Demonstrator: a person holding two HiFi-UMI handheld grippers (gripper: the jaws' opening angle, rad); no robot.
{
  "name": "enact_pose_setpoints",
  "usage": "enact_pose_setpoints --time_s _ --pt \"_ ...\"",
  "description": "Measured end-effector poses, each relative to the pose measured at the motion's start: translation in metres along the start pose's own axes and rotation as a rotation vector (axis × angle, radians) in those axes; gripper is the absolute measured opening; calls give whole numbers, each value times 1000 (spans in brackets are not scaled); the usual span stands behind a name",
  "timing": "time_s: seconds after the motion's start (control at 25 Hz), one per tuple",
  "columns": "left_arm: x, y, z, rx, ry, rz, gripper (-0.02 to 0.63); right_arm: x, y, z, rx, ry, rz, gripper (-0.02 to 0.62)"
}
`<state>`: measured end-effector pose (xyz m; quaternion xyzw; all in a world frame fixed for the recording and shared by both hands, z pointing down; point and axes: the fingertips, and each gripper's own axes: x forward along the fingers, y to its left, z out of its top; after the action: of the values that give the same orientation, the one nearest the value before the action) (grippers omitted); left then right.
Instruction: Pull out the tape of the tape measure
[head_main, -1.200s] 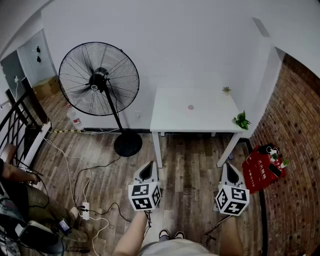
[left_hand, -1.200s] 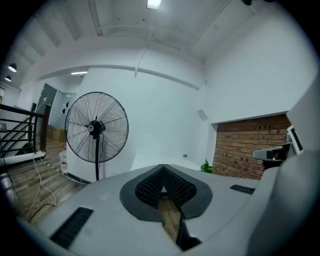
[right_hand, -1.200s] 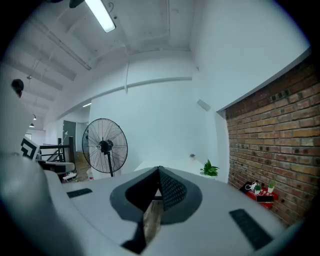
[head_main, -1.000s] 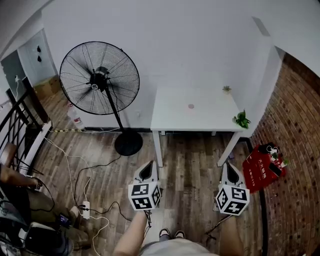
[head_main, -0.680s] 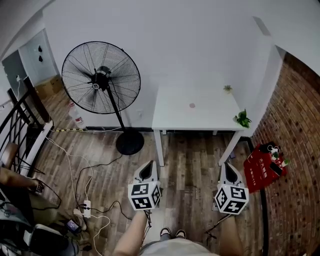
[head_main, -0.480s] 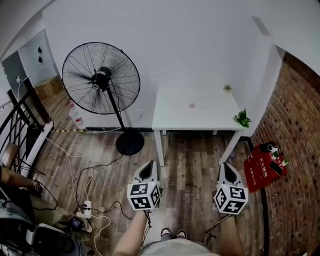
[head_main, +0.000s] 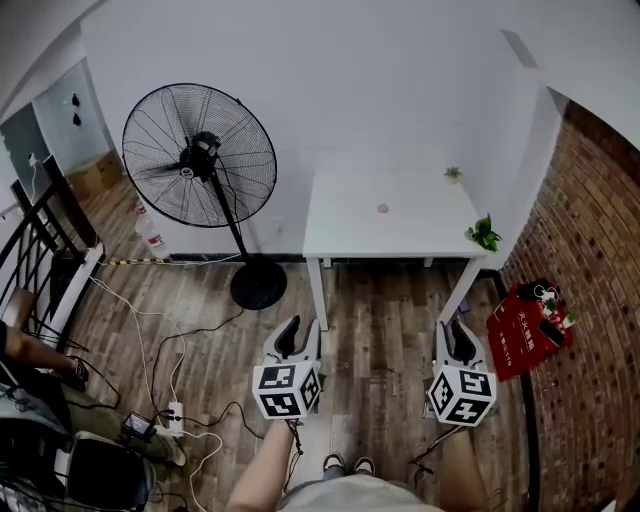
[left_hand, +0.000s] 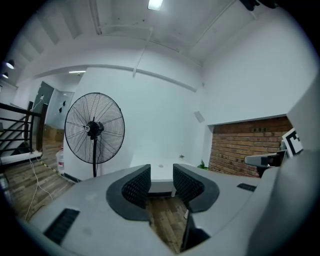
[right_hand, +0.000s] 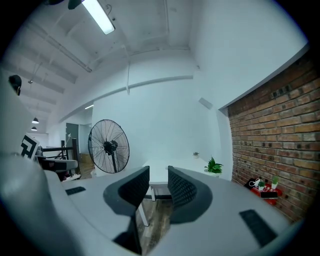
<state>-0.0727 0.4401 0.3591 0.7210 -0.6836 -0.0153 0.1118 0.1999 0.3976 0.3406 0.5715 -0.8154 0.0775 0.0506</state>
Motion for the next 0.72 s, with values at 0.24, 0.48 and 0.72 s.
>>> enact_pose_setpoints --time_s 0.24,0.48,0.72 --pt "2 11 -1 -4 0 7 184 2 2 -1 5 -5 -27 179" --pt "5 27 -3 5 16 2 190 11 10 -5 14 5 -49 187" --pt "10 47 0 -1 15 -21 190 21 26 -9 17 9 -62 187"
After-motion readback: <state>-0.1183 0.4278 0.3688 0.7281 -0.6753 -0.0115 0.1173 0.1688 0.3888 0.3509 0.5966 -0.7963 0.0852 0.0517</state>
